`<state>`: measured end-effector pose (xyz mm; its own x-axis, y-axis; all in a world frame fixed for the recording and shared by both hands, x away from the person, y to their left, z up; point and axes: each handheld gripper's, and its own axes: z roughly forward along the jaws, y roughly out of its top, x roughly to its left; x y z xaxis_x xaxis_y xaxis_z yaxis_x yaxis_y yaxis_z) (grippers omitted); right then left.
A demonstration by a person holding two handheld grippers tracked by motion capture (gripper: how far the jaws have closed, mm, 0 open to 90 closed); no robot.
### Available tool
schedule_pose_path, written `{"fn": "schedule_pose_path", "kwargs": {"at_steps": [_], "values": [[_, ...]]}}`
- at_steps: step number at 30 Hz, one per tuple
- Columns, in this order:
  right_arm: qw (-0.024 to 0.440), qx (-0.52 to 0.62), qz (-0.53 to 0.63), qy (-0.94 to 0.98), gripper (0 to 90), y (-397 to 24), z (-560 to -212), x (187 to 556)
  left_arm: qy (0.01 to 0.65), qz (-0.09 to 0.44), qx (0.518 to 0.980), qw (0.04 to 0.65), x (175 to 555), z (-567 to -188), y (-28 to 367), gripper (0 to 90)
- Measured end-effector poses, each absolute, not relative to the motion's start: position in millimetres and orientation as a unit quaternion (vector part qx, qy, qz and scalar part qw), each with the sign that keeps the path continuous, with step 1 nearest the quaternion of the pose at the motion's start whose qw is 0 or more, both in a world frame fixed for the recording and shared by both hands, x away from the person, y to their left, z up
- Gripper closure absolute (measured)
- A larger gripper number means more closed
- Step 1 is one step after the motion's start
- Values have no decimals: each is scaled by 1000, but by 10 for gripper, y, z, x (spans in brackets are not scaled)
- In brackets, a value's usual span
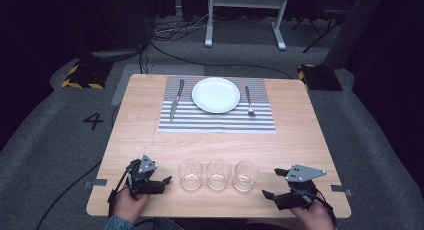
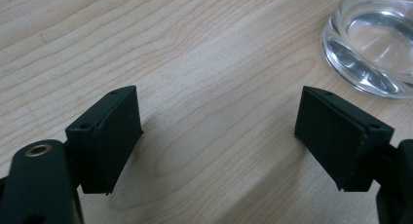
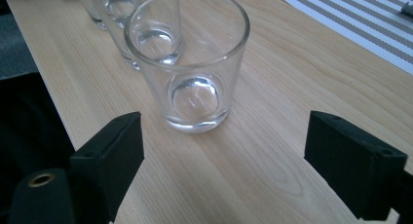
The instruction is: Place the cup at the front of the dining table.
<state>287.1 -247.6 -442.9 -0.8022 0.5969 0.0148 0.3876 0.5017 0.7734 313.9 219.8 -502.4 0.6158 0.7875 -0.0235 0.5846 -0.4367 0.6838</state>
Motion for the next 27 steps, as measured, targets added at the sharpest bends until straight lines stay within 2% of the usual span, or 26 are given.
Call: {"fn": "schedule_pose_path", "kwargs": {"at_steps": [27], "values": [[101, 241, 385, 885, 150, -1806, -4524, 3231, 413, 152, 833, 335, 3149, -5023, 2196, 174]]}}
